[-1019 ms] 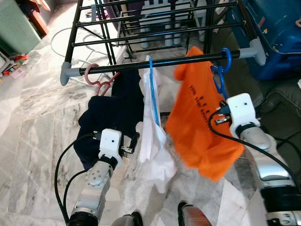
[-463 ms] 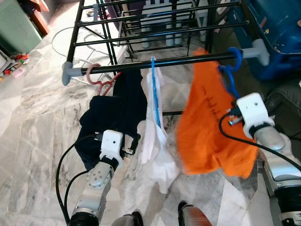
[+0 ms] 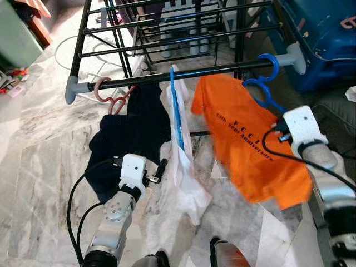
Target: Hang hanger
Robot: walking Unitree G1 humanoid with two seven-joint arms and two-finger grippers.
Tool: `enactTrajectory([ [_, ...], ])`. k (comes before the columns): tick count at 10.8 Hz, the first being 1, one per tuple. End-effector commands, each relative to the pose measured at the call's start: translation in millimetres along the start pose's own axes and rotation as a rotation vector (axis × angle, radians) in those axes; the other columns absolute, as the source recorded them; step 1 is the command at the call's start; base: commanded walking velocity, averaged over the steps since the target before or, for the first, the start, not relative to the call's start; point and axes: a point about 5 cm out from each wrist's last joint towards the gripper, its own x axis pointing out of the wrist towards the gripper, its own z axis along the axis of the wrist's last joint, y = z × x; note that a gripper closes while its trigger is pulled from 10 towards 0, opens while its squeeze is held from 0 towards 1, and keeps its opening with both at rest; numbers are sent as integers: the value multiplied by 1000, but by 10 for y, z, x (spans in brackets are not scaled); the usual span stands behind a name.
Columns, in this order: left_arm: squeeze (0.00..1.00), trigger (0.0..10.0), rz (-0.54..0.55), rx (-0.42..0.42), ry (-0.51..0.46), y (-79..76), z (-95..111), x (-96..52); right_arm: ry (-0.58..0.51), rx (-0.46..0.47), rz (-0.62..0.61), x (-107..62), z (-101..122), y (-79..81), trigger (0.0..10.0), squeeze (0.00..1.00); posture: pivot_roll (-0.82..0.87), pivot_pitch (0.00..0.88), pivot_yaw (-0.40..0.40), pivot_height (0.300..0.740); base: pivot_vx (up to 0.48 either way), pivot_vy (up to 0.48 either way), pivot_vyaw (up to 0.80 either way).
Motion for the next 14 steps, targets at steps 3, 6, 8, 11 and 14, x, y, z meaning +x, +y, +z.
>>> enactTrajectory([
  [3,0,10000,6,13,34,54,-70,-56,-45,31,40,89,96,-99,10000,0,-292,228,166,740,0,0,0],
  [6,0,10000,12,16,38,68,-74,-65,-42,71,79,143,80,-283,10000,0,-282,227,163,740,0,0,0],
  [8,0,10000,17,18,37,79,-73,-65,-74,115,127,170,140,-288,0,0,-278,223,164,740,0,0,0],
  [11,0,10000,16,17,36,80,-67,-57,-138,170,198,185,260,-331,10000,0,-277,216,160,740,0,0,0],
  [14,0,10000,19,16,37,79,-68,-49,-141,162,194,183,254,-386,10000,1000,-277,213,158,740,0,0,0],
])
